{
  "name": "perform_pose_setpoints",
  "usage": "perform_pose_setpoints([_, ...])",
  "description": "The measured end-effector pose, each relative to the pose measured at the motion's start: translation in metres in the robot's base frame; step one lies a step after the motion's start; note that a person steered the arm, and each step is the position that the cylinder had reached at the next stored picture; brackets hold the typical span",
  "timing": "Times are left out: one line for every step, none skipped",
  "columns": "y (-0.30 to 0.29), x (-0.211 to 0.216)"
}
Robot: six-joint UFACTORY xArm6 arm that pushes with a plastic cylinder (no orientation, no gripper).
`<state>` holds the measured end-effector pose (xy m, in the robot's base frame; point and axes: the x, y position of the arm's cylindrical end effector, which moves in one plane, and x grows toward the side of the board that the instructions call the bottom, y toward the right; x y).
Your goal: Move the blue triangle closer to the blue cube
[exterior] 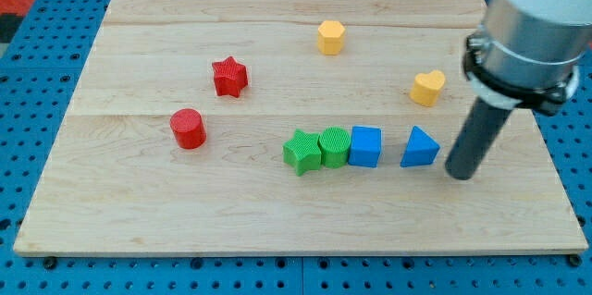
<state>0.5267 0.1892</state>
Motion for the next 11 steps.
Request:
perform_pose_setpoints([0.006,-0.014])
perform_pose_setpoints([0.003,-0.026])
perform_pose_setpoints([-0.006,-0.028])
perform_pose_setpoints([-0.013,-0.028])
perform_pose_setpoints([-0.018,-0.028])
perform_pose_setpoints([-0.025,-0.028])
perform_pose_setpoints([-0.033,-0.028])
perform_pose_setpoints([-0.034,-0.028])
perform_pose_setpoints([-0.034,-0.028])
perform_pose_setpoints([-0.044,-0.028])
perform_pose_setpoints([-0.067,-0.028])
